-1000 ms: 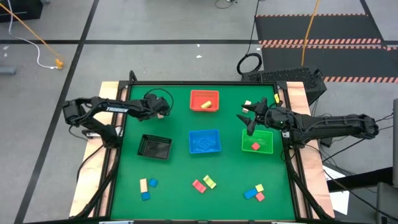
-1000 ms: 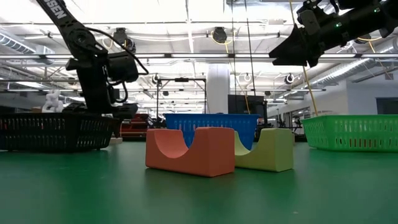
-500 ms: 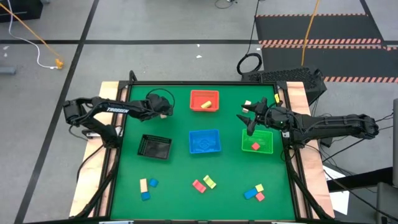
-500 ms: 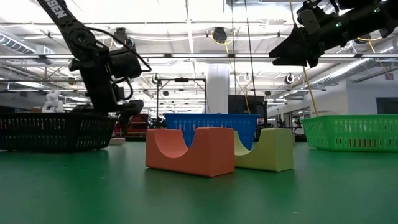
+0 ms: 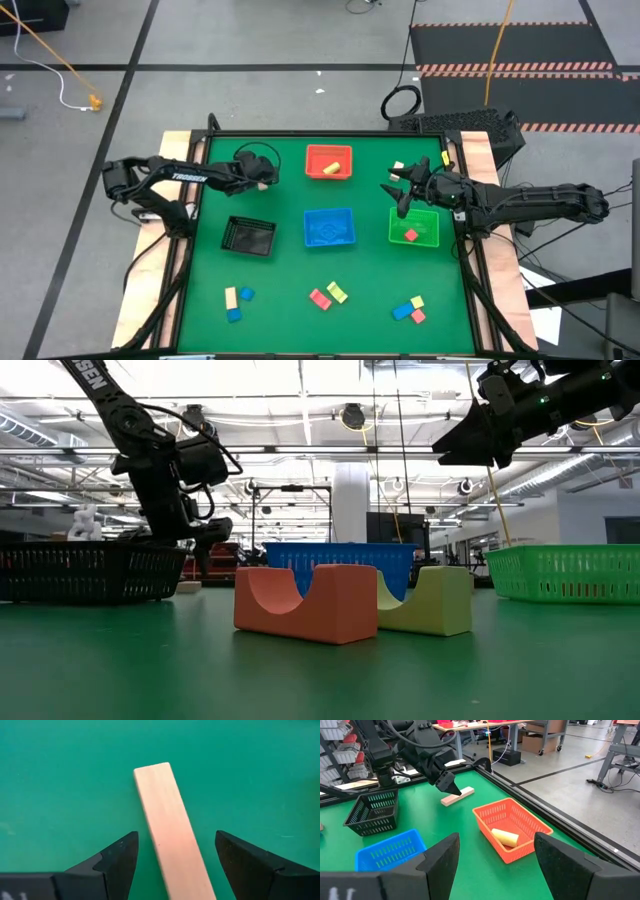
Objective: Sort & place blocks by color
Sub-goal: Put the top left brown block into the blue bin
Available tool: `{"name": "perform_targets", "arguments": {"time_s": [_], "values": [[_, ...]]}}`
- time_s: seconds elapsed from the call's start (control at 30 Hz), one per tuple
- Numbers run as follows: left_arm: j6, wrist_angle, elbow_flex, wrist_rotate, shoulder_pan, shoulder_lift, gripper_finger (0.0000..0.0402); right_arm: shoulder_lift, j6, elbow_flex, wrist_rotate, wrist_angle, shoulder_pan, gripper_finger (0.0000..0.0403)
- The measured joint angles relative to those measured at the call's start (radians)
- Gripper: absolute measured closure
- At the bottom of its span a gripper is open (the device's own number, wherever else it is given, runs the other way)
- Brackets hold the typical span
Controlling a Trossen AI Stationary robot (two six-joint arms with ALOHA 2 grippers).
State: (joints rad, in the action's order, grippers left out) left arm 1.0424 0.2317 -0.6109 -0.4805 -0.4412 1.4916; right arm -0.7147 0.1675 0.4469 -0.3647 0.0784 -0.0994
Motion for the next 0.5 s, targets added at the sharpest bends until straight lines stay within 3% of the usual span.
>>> {"name": "perform_targets", "arguments": {"time_s": [0.3, 0.4, 0.5], "values": [[-0.005, -0.040, -0.003, -0.041, 0.011, 0.100, 0.0143, 0.000, 0.001, 0.000, 0.000, 0.000, 0.000, 0.0154], [-0.051, -0.036, -0.002, -0.065, 0.023, 0.110, 0.0183, 0.000, 0.002, -0.001, 0.000, 0.000, 0.000, 0.0154], [-0.090, -0.042, -0.001, -0.062, 0.036, 0.110, 0.0258, 0.000, 0.003, -0.001, 0.000, 0.000, 0.000, 0.0154]]}}
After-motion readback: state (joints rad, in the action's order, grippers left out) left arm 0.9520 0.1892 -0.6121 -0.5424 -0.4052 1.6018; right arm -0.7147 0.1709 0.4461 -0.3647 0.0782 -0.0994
